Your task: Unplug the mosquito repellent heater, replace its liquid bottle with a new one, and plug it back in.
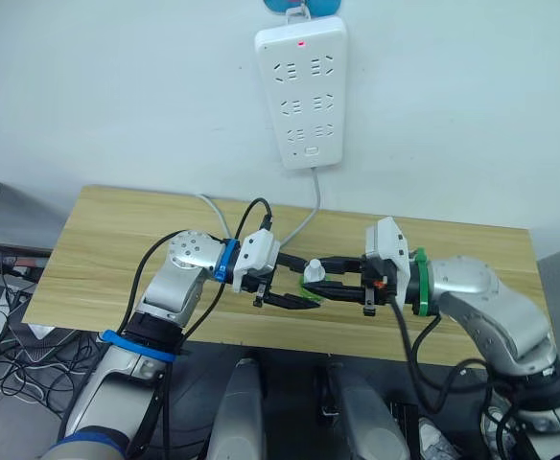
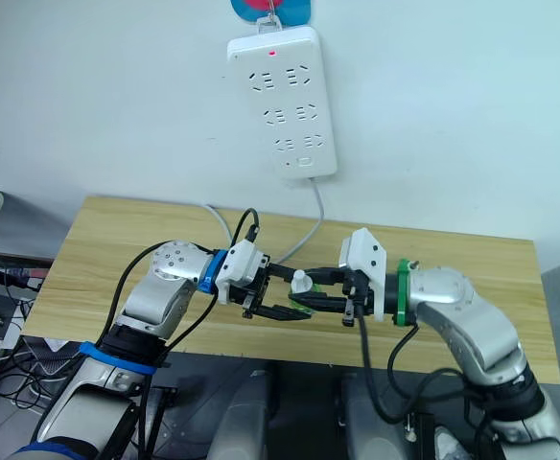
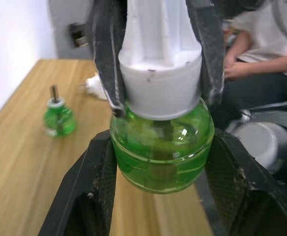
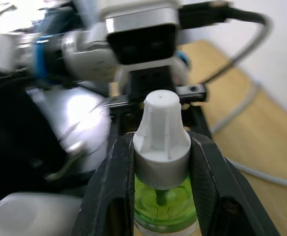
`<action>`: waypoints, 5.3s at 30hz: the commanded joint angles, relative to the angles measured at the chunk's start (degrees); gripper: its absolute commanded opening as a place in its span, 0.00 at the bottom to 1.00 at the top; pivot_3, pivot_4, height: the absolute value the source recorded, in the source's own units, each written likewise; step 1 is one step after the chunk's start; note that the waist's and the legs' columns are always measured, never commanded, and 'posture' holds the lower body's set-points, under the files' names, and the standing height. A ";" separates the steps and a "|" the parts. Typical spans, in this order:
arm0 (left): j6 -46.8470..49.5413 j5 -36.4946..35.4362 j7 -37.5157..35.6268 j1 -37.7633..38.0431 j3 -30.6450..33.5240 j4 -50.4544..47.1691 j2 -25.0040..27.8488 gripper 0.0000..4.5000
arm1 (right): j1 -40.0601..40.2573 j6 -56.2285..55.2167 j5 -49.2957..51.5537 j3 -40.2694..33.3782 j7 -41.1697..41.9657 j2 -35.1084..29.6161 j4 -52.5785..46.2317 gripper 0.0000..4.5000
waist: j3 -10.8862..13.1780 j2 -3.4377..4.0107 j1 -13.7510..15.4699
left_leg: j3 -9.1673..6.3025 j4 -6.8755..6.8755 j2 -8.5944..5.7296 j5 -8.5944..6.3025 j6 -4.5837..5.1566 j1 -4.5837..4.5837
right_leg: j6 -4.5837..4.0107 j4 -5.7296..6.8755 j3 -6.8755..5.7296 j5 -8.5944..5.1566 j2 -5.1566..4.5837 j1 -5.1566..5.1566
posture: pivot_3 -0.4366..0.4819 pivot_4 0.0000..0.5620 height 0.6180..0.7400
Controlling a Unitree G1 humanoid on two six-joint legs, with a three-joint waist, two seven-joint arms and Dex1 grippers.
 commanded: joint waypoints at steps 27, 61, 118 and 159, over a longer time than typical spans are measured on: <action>3.32 0.75 10.97 0.78 0.23 -3.15 -2.30 0.49 | 17.60 10.00 -11.31 1.92 -47.15 14.31 -28.89 0.99 | -0.18 0.09 -0.21 | -0.04 -0.05 0.02 0.18 -0.06 0.04 | -0.02 0.10 0.04 0.01 0.02 0.00 | 0.50 0.59 1.00; 3.93 0.46 10.59 -0.19 0.18 -3.67 -2.31 0.49 | 20.55 9.92 -12.35 3.79 -47.40 17.96 -28.69 0.53 | -0.24 0.09 -0.18 | -0.06 -0.08 0.00 0.17 -0.05 -0.01 | -0.02 0.05 0.03 0.01 0.02 -0.01 | 0.52 0.59 1.00; 1.51 0.47 8.12 0.55 -0.02 -3.13 -2.26 0.49 | 20.59 7.72 -9.59 1.71 -47.96 16.45 -26.53 0.92 | -0.25 0.07 -0.09 | -0.09 -0.08 -0.06 0.18 -0.04 -0.07 | -0.02 0.03 0.06 0.01 0.02 -0.01 | 0.51 0.60 1.00; 4.67 0.00 7.58 1.89 -0.52 -5.88 -1.93 0.49 | 20.47 12.94 0.84 -0.86 -48.27 14.85 -31.55 0.25 | -0.32 0.07 -0.31 | -0.08 -0.08 -0.02 0.18 -0.02 -0.04 | -0.02 0.03 0.05 0.01 0.03 -0.01 | 0.49 0.61 1.00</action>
